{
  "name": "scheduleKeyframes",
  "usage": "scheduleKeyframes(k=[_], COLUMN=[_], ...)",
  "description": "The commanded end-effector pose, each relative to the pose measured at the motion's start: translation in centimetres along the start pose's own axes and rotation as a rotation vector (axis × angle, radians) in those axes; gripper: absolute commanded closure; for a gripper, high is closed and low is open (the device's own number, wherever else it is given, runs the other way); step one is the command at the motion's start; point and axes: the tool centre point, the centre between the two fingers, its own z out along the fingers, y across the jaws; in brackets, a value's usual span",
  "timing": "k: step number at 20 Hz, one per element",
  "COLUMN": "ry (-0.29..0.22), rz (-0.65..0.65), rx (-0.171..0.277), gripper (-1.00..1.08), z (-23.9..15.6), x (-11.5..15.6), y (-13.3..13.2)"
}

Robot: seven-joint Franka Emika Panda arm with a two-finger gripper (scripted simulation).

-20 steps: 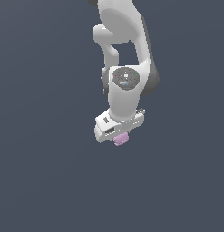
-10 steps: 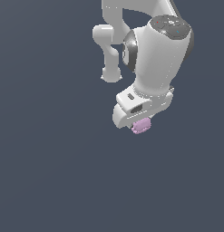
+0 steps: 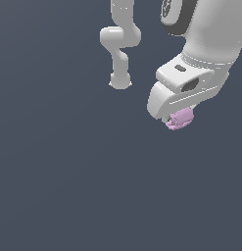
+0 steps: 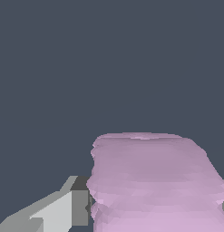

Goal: Pick up the object and move it to a goal position.

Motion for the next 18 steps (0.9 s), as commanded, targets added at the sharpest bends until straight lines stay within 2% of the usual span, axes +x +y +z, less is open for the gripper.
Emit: scheduleKeyframes(k=[1,9,18], ry=[-0.001,-0.001,-0.001], rz=[0.001,0.001,0.001], rx=[0.001,0.001,0.001], gripper=[1.08,1.08,1.08], z=[-1.5,-4.3,-5.1], x=[0.5,1.6,2.0], y=[-0.8,-2.4,-2.8])
